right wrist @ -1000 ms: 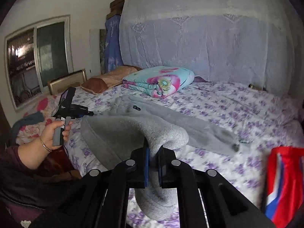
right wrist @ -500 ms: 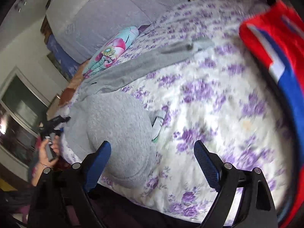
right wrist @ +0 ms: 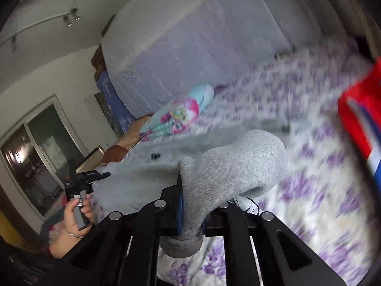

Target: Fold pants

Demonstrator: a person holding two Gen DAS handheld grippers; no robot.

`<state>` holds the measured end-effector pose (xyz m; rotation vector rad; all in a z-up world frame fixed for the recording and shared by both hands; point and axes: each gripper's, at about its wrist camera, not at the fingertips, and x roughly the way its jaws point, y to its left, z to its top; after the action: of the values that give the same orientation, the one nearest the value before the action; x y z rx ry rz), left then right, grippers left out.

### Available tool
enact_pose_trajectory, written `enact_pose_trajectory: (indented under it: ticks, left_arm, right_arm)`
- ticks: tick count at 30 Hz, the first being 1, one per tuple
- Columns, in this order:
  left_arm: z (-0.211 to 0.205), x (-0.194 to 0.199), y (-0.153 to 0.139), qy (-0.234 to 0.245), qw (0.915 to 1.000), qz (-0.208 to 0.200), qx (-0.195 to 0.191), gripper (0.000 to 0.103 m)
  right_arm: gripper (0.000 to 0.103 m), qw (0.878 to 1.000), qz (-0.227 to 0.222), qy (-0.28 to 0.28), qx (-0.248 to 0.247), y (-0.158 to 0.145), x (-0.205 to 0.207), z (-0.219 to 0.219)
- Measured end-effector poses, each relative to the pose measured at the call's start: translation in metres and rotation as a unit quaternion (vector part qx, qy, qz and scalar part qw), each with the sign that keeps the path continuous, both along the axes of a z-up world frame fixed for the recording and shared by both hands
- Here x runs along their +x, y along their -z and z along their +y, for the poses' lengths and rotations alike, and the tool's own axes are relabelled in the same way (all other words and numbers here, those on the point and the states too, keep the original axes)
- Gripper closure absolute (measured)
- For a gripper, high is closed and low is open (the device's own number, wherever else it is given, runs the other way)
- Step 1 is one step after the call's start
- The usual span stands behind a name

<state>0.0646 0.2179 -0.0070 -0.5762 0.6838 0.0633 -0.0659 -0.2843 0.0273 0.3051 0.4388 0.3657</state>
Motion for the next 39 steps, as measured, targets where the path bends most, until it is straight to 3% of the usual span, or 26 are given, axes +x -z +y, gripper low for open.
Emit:
enact_pose_trajectory:
  ticks: [2, 3, 4, 6, 7, 8, 10, 12, 15, 18, 20, 21, 23, 26, 27, 30, 31, 33, 35, 37, 38, 39]
  left_arm:
    - [-0.007, -0.007, 0.001, 0.003, 0.9994, 0.018, 0.03, 0.084]
    - [-0.008, -0.008, 0.007, 0.0, 0.9985, 0.03, 0.047, 0.084]
    - [-0.006, -0.008, 0.015, -0.007, 0.9974, 0.041, 0.058, 0.082]
    - [0.007, -0.004, 0.04, -0.018, 0.9952, 0.078, 0.057, 0.08]
    - [0.015, -0.005, 0.052, -0.018, 0.9949, 0.091, 0.04, 0.077]
    - [0.024, -0.005, 0.064, -0.016, 0.9945, 0.102, 0.018, 0.073]
    - [0.031, -0.007, 0.074, -0.013, 0.9943, 0.106, 0.002, 0.066]
    - [0.031, -0.011, 0.072, -0.01, 0.995, 0.098, 0.015, 0.064]
    - [0.032, -0.013, 0.069, -0.01, 0.9952, 0.095, 0.02, 0.063]
    - [0.03, -0.014, 0.071, -0.015, 0.9953, 0.094, 0.014, 0.062]
    - [0.027, -0.015, 0.073, -0.017, 0.9955, 0.092, 0.015, 0.062]
    - [0.025, -0.015, 0.074, -0.017, 0.9954, 0.093, 0.017, 0.062]
    - [0.023, -0.015, 0.076, -0.018, 0.9952, 0.094, 0.019, 0.061]
    - [0.021, -0.015, 0.074, -0.02, 0.9953, 0.095, 0.01, 0.061]
    - [0.02, -0.015, 0.073, -0.019, 0.9955, 0.093, 0.008, 0.061]
    - [0.014, -0.02, 0.071, -0.017, 0.9961, 0.085, 0.014, 0.06]
    - [0.012, -0.022, 0.072, -0.017, 0.9961, 0.085, 0.017, 0.057]
    - [0.009, -0.024, 0.077, -0.011, 0.9958, 0.089, 0.019, 0.055]
    - [0.007, -0.027, 0.078, -0.007, 0.9959, 0.087, 0.026, 0.055]
    - [0.01, -0.03, 0.075, -0.005, 0.996, 0.086, 0.024, 0.055]
    - [0.012, -0.031, 0.074, -0.005, 0.9961, 0.086, 0.019, 0.055]
    - [0.016, -0.03, 0.074, -0.005, 0.9962, 0.086, 0.014, 0.054]
  right_arm:
    - [0.07, 0.993, -0.007, 0.037, -0.115, -0.022, -0.016, 0.024]
    - [0.031, 0.986, 0.017, 0.031, -0.165, -0.019, -0.017, 0.038]
    - [0.01, 0.98, 0.051, 0.006, -0.193, -0.008, -0.014, 0.048]
    - [0.014, 0.974, 0.099, -0.028, -0.203, 0.023, -0.011, 0.057]
    - [0.023, 0.972, 0.123, -0.025, -0.198, 0.039, -0.009, 0.051]
    - [0.024, 0.974, 0.14, -0.015, -0.177, 0.05, -0.008, 0.037]
    - [0.024, 0.981, 0.176, 0.008, -0.082, 0.067, -0.009, -0.009]
    - [0.024, 0.979, 0.202, 0.034, 0.012, 0.09, -0.015, -0.052]
    - [0.023, 0.969, 0.224, 0.065, 0.086, 0.121, -0.021, -0.087]
    - [0.028, 0.962, 0.236, 0.065, 0.124, 0.149, -0.02, -0.095]
    - [0.035, 0.967, 0.214, 0.06, 0.127, 0.155, -0.018, -0.089]
    - [0.047, 0.97, 0.202, 0.048, 0.123, 0.154, -0.013, -0.083]
    - [0.082, 0.977, 0.187, 0.033, 0.1, 0.149, 0.002, -0.071]
    - [0.089, 0.984, 0.139, 0.105, 0.021, 0.113, 0.013, -0.064]
    - [0.102, 0.986, 0.115, 0.118, 0.011, 0.096, 0.009, -0.065]
    - [0.103, 0.983, 0.027, 0.18, -0.031, 0.043, -0.021, -0.073]
    - [0.103, 0.98, 0.024, 0.194, -0.032, 0.035, -0.028, -0.081]
    - [0.101, 0.978, 0.091, 0.185, -0.011, 0.047, -0.023, -0.099]
    - [0.099, 0.972, 0.16, 0.174, 0.01, 0.076, -0.02, -0.11]
    - [0.097, 0.964, 0.199, 0.172, 0.025, 0.106, -0.023, -0.114]
    - [0.094, 0.962, 0.214, 0.162, 0.044, 0.12, -0.024, -0.114]
    - [0.083, 0.962, 0.22, 0.15, 0.066, 0.132, -0.024, -0.112]
